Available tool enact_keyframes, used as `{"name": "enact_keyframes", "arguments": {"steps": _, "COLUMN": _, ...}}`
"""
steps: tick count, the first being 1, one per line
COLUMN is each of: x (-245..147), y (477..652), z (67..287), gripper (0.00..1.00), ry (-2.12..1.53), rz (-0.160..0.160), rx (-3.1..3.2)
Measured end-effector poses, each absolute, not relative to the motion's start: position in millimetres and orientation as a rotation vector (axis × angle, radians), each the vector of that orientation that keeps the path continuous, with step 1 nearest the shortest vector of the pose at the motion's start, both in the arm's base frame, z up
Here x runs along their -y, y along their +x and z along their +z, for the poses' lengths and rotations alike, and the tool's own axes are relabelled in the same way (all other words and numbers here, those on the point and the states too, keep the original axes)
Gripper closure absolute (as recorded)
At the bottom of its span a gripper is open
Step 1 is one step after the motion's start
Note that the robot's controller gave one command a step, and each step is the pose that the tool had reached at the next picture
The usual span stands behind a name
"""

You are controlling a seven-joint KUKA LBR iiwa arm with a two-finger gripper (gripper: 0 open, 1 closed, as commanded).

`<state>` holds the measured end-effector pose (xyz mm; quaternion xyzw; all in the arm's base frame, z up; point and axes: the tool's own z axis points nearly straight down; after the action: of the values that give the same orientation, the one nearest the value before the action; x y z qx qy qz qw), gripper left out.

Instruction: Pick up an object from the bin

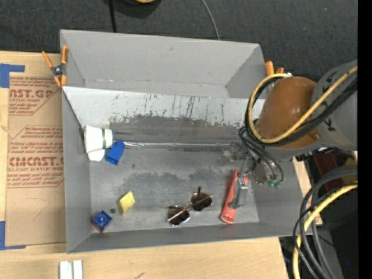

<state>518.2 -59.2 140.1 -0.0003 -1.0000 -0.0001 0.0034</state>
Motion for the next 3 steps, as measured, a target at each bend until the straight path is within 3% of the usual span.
{"name": "enact_keyframes", "arguments": {"steps": 1, "x": 59.0, "y": 519.8, "z": 144.6, "gripper": 0.0, "ry": 0.0, "rz": 0.0, "rx": 3.142}}
{"name": "enact_keyframes", "arguments": {"steps": 2, "x": 42.8, "y": 511.5, "z": 127.6, "gripper": 0.0, "ry": 0.084, "rz": 0.006, "rx": 3.148}}
{"name": "enact_keyframes", "arguments": {"steps": 3, "x": 8.8, "y": 489.3, "z": 78.6, "gripper": 0.0, "ry": 0.274, "rz": -0.004, "rx": 3.133}}
